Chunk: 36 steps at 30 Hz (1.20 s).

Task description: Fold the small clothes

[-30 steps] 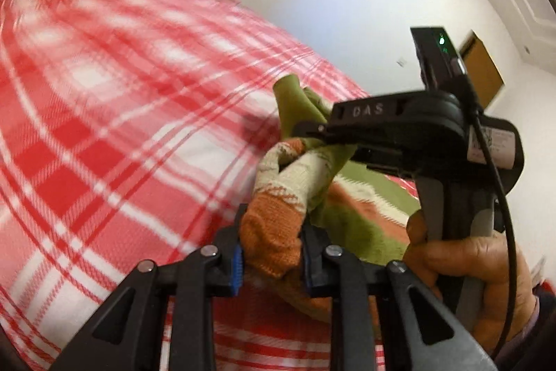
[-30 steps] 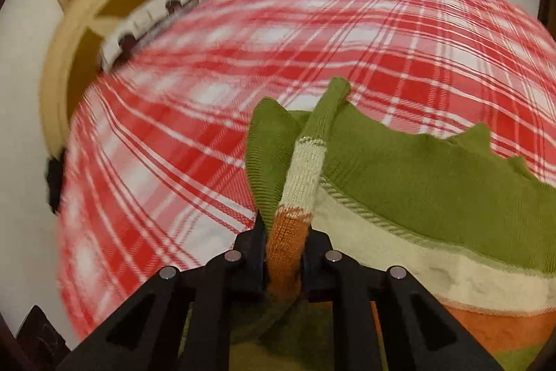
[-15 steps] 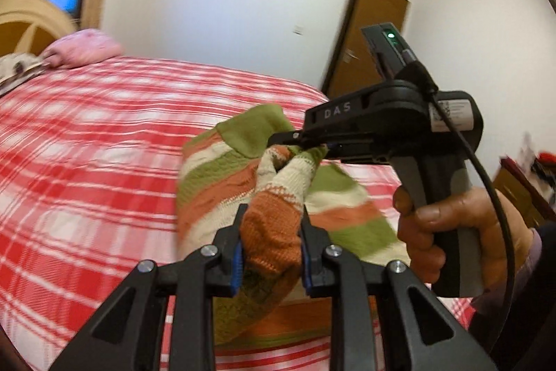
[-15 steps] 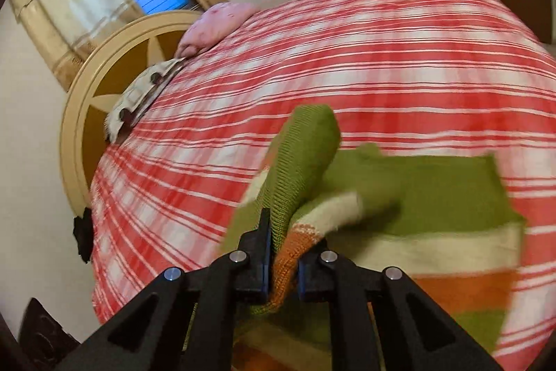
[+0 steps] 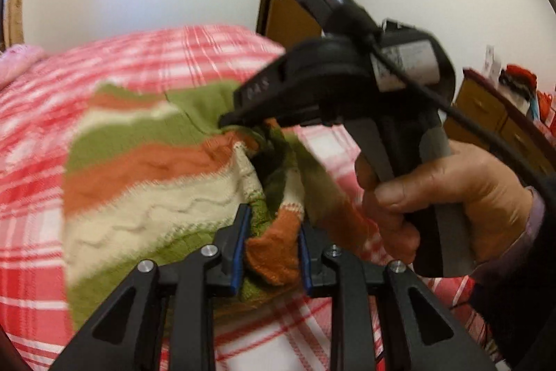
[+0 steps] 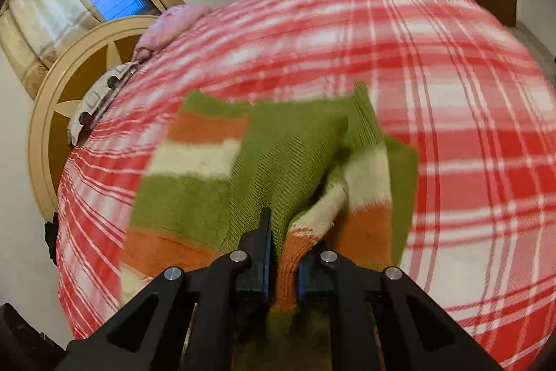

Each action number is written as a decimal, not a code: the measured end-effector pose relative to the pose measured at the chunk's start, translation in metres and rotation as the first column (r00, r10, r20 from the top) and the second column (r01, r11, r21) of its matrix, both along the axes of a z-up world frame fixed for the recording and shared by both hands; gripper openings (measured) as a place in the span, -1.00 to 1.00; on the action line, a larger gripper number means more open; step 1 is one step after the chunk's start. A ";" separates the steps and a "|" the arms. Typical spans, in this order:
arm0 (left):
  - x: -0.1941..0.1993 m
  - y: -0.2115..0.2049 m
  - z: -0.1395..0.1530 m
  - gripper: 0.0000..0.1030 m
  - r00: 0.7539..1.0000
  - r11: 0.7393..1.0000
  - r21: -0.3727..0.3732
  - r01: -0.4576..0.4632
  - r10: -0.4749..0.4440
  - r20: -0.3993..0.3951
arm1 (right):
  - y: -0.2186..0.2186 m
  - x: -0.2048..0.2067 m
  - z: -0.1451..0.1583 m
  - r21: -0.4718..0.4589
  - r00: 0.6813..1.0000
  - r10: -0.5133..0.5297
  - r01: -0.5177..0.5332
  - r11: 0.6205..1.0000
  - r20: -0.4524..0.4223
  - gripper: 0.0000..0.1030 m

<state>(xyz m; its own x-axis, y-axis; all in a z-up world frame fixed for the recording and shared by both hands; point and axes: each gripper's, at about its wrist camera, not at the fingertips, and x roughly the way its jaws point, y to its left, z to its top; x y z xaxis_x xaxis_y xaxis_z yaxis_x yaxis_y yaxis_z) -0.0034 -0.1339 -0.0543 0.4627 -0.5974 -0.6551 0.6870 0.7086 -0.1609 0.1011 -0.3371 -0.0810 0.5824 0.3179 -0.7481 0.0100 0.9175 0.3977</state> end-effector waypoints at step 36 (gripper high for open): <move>-0.020 -0.071 0.004 -0.59 0.981 0.981 0.044 0.190 -0.191 0.019 | -0.055 0.035 -0.005 0.028 1.000 0.007 -0.008 1.000 0.024 -0.43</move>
